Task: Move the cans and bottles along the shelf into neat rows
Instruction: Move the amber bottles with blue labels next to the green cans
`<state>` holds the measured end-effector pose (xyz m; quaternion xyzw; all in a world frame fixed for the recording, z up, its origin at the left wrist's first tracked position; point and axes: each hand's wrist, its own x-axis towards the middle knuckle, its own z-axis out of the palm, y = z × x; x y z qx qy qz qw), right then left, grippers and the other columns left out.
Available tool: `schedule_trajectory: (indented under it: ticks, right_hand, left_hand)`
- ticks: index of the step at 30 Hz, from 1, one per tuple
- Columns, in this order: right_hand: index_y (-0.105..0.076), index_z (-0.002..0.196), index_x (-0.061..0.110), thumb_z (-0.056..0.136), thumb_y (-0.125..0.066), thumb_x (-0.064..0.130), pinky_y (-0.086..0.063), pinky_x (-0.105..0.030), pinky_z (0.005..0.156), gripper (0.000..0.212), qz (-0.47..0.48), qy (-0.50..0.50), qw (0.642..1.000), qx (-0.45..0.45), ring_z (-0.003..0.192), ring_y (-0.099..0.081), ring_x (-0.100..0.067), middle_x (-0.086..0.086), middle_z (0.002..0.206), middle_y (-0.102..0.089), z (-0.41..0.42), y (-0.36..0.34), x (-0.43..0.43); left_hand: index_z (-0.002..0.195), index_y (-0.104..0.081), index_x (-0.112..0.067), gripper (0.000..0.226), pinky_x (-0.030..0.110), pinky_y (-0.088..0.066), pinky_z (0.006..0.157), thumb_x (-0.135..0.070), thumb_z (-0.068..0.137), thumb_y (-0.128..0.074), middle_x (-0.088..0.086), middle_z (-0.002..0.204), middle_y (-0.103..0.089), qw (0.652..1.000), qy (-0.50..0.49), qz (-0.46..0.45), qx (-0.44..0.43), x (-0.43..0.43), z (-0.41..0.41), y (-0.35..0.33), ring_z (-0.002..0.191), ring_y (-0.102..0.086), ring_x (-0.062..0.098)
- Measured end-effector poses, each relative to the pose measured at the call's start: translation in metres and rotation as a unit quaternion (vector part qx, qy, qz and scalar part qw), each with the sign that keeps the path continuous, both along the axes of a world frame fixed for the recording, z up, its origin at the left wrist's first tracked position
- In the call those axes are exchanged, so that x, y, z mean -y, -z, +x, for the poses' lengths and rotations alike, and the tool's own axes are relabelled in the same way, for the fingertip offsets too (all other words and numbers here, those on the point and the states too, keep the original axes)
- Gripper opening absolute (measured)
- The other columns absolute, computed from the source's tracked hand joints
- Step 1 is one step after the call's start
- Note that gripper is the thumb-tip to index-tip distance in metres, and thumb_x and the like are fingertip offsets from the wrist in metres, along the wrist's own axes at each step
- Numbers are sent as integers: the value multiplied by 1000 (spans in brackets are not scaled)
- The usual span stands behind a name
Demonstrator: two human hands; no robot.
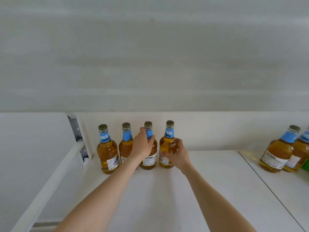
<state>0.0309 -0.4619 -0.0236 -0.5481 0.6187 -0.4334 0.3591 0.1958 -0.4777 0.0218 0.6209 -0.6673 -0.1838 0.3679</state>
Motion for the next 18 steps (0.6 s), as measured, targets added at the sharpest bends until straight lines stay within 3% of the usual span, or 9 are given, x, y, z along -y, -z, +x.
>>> schedule_trajectory:
  ticks: [4,10,18]
  right_hand:
    - [-44,124,32,63,-89,29,-55,-39,90,75,2,10,1000,21,106,-61,-18,7,113,-62,-5,1,1]
    - [-47,110,42,62,-89,30,-51,-26,78,66,13,22,999,42,94,-58,-9,24,96,-58,-8,2,-15]
    - [-51,108,46,60,-89,22,-50,-22,71,66,5,41,989,140,98,-61,-6,17,107,-63,-9,8,-58]
  left_hand:
    - [115,-51,-9,33,19,-39,64,-37,97,-54,4,97,-63,999,-9,15,-27,2,-1,4,78,-57,13]
    - [115,-51,-13,31,20,-42,69,-38,97,-53,2,98,-63,997,19,16,-74,-7,-2,4,85,-60,13]
    - [109,-51,-14,24,12,-40,67,-34,98,-52,1,92,-61,994,52,-40,-82,-44,-10,7,83,-59,10]
